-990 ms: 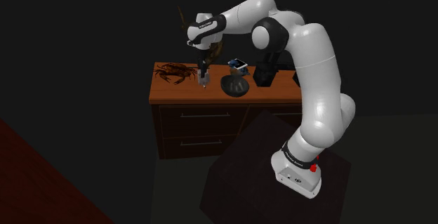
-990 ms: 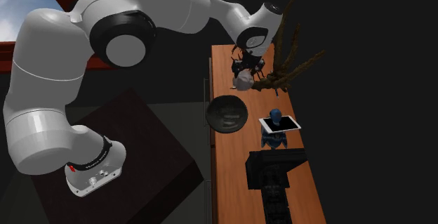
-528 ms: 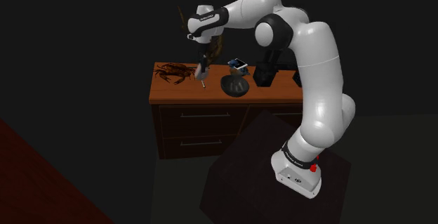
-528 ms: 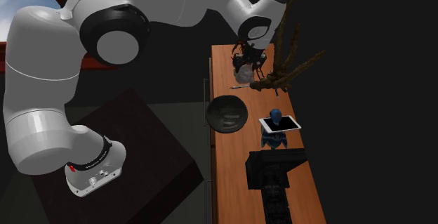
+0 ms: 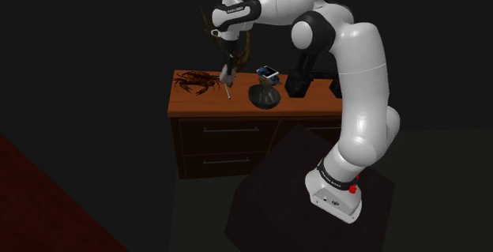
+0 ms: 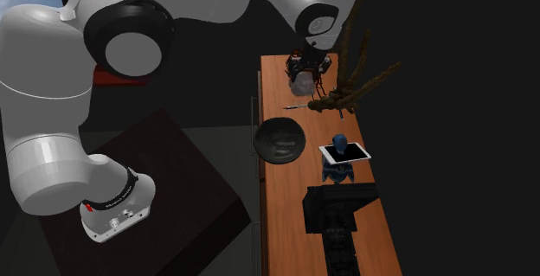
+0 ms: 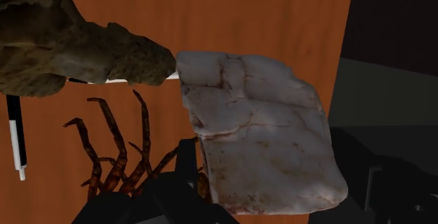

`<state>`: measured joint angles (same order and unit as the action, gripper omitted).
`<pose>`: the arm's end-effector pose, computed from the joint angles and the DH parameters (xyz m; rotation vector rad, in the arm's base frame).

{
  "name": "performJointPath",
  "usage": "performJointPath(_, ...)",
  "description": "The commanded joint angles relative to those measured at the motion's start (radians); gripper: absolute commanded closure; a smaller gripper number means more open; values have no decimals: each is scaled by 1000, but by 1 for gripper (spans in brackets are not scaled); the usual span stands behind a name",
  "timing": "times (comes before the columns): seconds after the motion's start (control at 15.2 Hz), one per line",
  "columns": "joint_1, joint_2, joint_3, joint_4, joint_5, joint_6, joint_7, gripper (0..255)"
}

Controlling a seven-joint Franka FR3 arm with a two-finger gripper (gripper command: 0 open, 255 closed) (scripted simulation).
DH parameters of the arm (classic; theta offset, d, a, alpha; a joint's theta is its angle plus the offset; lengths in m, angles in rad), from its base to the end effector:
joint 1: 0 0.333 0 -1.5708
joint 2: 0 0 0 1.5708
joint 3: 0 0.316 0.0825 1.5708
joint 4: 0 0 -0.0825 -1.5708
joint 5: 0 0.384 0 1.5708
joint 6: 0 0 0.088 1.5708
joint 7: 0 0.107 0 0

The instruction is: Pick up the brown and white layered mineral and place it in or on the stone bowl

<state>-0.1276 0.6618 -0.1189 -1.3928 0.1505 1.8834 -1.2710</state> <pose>0.6913 -0.1461 0.3080 -2.6247 -1.4085 0.1139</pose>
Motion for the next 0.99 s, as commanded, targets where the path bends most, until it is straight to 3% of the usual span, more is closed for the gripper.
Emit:
performJointPath(0.0,0,-11,-1,11,-2,-22,2,255)
performJointPath(0.66,-1,-50,-4,76,-8,-125,13,255)
performJointPath(0.92,-16,-208,-24,-161,-22,-49,-36,255)
